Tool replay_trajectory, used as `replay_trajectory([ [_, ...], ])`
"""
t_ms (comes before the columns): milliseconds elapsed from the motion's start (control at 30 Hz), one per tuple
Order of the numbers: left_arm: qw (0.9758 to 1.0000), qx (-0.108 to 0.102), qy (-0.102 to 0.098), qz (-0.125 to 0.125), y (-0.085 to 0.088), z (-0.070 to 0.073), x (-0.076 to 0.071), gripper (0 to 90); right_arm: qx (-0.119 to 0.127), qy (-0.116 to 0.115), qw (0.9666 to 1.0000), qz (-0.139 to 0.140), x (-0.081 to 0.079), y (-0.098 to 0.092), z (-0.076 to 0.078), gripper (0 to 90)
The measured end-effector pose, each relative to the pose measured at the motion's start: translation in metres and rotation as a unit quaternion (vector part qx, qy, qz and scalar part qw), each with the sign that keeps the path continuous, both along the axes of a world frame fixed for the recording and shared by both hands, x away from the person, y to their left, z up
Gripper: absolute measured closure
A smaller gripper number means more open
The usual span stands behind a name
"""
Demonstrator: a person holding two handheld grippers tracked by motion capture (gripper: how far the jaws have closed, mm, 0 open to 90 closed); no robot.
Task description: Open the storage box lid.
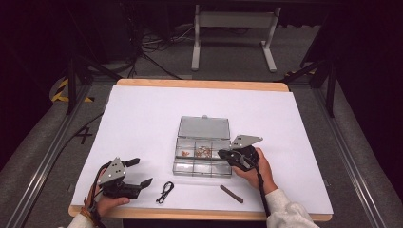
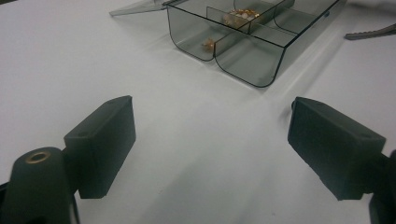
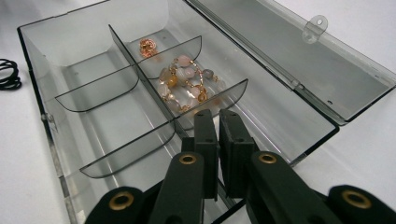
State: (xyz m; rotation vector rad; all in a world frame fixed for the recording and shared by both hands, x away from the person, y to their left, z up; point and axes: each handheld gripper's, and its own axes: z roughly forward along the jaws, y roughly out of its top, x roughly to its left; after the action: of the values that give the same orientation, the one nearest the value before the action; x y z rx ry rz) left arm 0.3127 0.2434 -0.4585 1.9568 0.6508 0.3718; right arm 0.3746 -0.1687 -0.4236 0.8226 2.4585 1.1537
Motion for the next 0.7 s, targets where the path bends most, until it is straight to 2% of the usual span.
replay_trajectory([
  [467, 1.0000, 0.005, -0.007, 0.000, 0.0005, 0.0005, 0.0000, 15.9, 0.004, 0.005, 1.0000, -0.006, 0.0018, -0.0026, -0.0033, 85.3],
  [700, 1.0000, 0.000, 0.000, 0.001, 0.0000, 0.0000, -0.0001, 15.8, 0.006, 0.003, 1.0000, -0.006, 0.0008, -0.0024, -0.0024, 84.0],
])
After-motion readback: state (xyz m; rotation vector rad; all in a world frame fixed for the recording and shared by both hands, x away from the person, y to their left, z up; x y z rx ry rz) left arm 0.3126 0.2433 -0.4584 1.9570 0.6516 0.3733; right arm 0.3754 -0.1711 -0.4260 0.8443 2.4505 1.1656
